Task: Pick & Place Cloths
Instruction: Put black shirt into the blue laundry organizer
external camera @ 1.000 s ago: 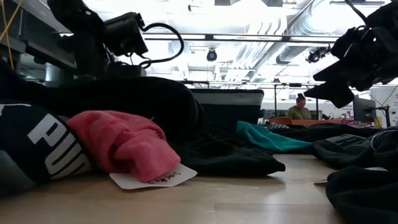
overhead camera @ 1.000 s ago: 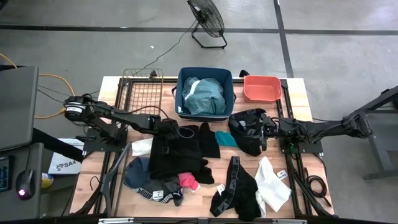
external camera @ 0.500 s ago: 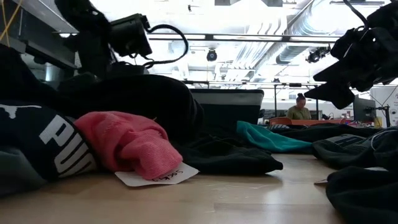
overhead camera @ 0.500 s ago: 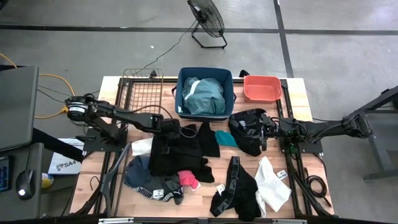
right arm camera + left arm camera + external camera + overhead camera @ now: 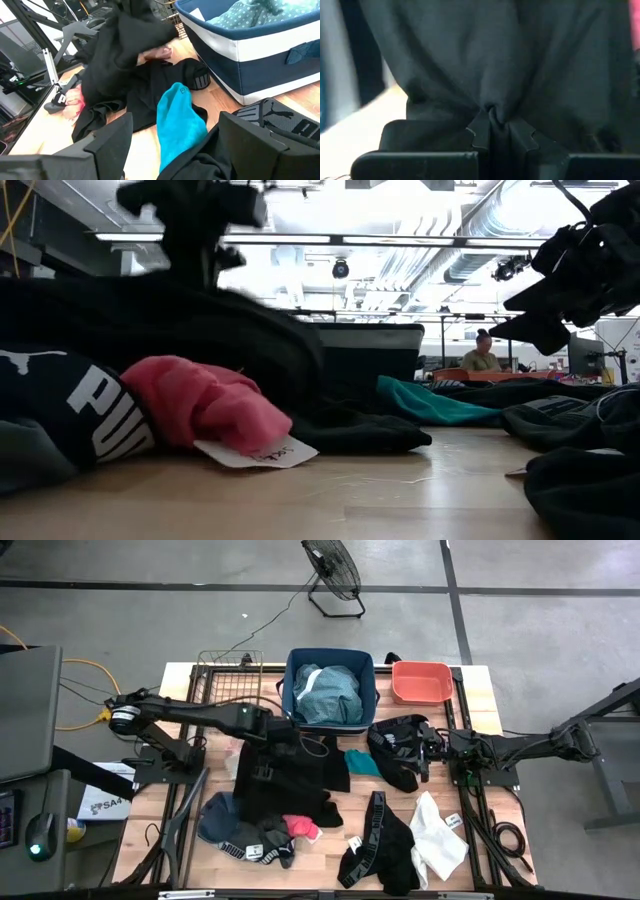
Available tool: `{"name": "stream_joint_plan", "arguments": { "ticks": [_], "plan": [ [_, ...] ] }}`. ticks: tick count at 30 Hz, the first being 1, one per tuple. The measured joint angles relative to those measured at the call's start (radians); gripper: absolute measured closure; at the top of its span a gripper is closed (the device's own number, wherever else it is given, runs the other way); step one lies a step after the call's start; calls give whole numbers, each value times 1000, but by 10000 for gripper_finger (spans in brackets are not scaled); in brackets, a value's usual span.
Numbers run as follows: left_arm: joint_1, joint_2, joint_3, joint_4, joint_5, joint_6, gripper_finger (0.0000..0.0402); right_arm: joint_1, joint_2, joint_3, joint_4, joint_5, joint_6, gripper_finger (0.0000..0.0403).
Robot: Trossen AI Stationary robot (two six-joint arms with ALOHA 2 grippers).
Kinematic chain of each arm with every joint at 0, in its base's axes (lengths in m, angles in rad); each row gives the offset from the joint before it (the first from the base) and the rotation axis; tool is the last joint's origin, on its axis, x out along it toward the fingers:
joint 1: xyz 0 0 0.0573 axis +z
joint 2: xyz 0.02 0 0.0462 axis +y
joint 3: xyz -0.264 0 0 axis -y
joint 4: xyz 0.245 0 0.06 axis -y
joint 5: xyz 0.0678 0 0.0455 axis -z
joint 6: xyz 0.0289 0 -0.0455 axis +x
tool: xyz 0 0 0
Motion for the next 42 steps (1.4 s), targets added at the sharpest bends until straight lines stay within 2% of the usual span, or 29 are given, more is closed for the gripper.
{"name": "stream_joint_plan", "arguments": {
  "ticks": [7,12,15,25,32,42],
  "plan": [
    [-10,-1,255,-188,-27,14,378,0,0,0,0,0,0,116],
    [-9,-2,395,-257,-39,-1,378,0,0,0,0,0,0,116],
    [-10,-4,428,-269,-31,-22,378,0,0,0,0,0,0,116],
    [-10,-4,430,-238,61,-36,378,0,0,0,0,0,0,116],
    [-10,-3,317,-162,112,-65,378,0,0,0,0,0,0,116],
    [-9,-3,-47,115,114,-96,378,0,0,0,0,0,0,116]
  ]
}}
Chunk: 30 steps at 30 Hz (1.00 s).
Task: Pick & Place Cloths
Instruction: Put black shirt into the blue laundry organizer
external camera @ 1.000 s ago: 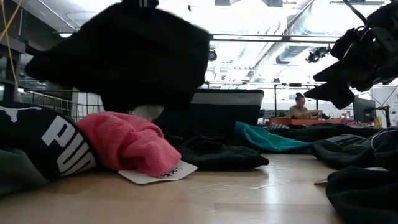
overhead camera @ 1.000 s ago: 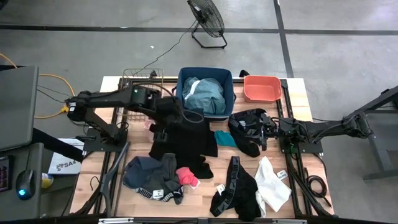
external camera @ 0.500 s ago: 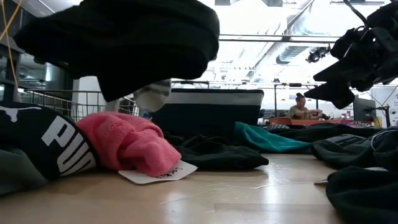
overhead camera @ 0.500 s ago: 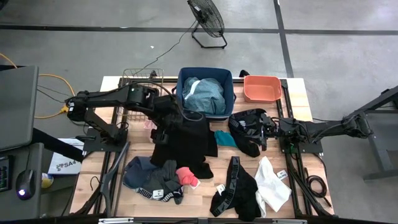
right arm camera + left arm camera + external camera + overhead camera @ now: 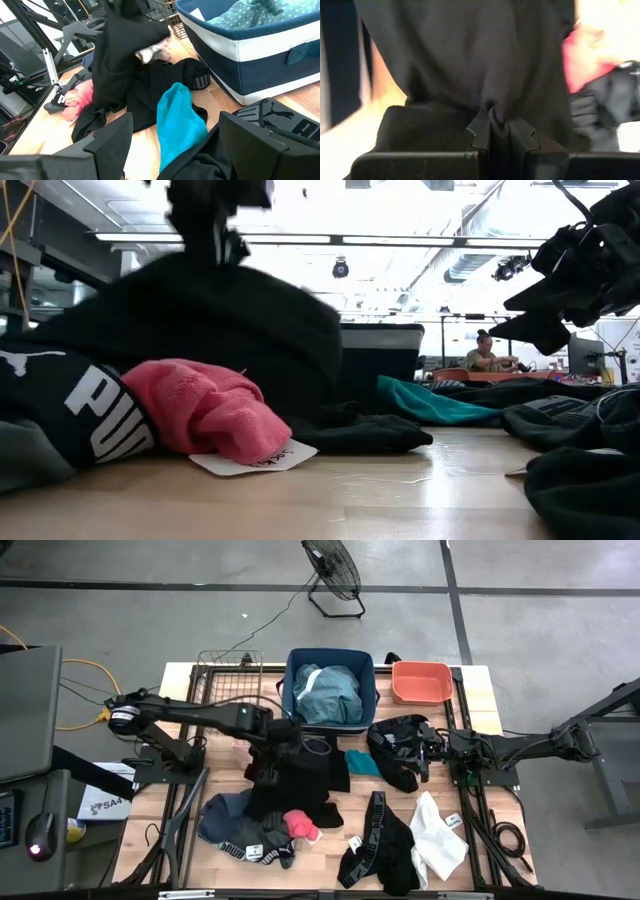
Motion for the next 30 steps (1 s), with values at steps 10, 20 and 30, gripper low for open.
{"name": "stream_joint_plan", "arguments": {
  "ticks": [10,20,30],
  "plan": [
    [0,0,-268,184,-136,-3,375,0,0,0,0,0,0,116],
    [0,0,-270,213,-175,37,306,0,0,0,0,0,0,116],
    [0,0,-151,192,-161,111,180,0,0,0,0,0,0,116]
  ]
}}
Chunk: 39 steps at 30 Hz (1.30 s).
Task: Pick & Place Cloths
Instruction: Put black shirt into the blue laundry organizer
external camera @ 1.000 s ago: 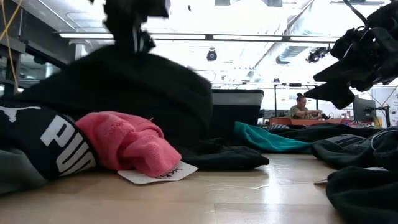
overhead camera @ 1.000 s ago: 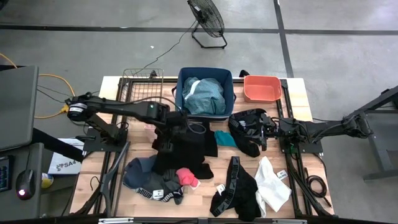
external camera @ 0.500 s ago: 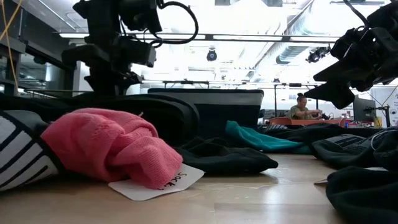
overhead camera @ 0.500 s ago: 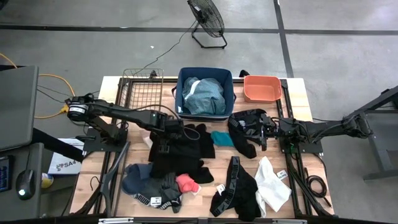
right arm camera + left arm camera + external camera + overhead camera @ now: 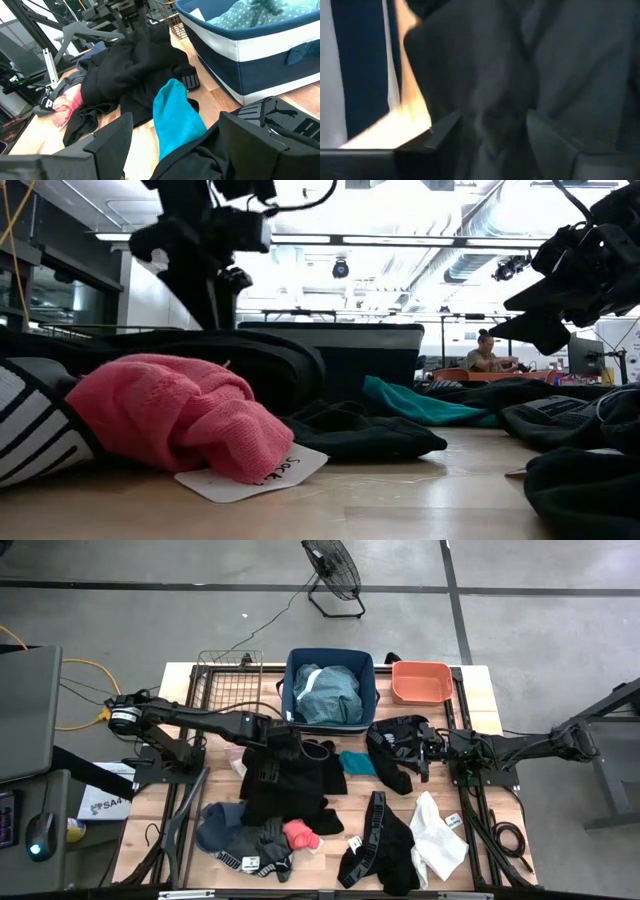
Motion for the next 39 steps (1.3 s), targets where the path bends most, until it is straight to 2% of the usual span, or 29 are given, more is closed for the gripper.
{"name": "stream_joint_plan", "arguments": {
  "ticks": [5,9,14,22,28,34,39],
  "plan": [
    [-2,0,1,55,101,137,118,0,0,0,0,0,0,116],
    [-23,0,1,98,115,222,100,0,0,0,0,0,0,116],
    [-59,2,1,153,121,210,98,0,0,0,0,0,0,116],
    [-131,99,0,199,126,180,98,0,0,0,0,0,0,116],
    [-130,176,0,237,168,178,98,0,0,0,-1,0,0,116],
    [-127,193,1,265,168,186,99,0,0,0,-1,0,0,116],
    [-93,217,2,270,191,188,128,0,0,0,-1,0,0,116]
  ]
}}
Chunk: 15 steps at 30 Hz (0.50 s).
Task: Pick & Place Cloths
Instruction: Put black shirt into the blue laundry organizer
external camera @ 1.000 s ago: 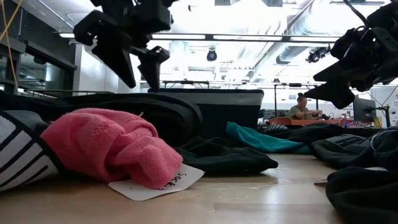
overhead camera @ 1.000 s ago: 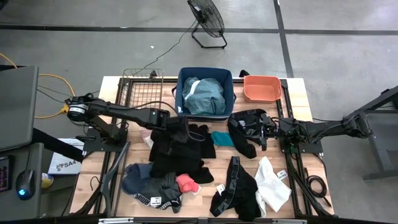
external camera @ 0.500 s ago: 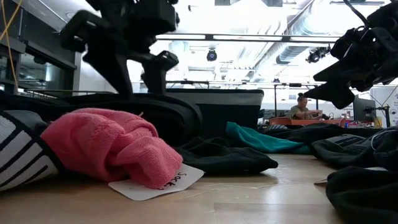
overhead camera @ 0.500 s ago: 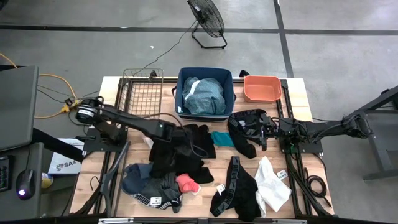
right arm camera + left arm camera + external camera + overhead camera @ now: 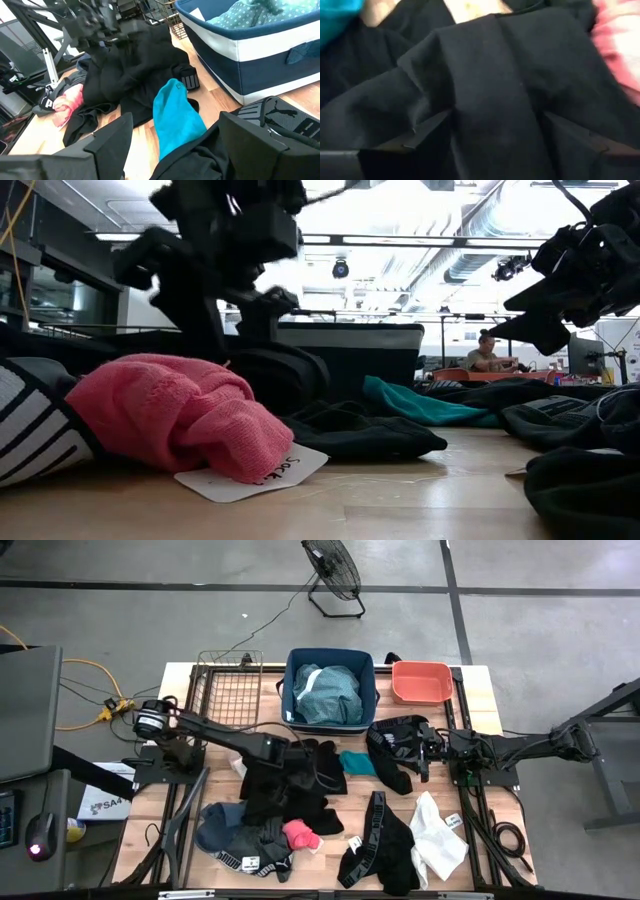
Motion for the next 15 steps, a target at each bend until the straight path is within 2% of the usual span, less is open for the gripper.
{"name": "stream_joint_plan", "arguments": {
  "ticks": [6,10,15],
  "plan": [
    [48,55,0,16,131,0,186,0,0,0,0,0,0,116],
    [61,75,0,23,181,0,228,0,0,0,0,0,0,116],
    [61,81,0,22,197,0,311,0,0,0,0,0,0,116]
  ]
}}
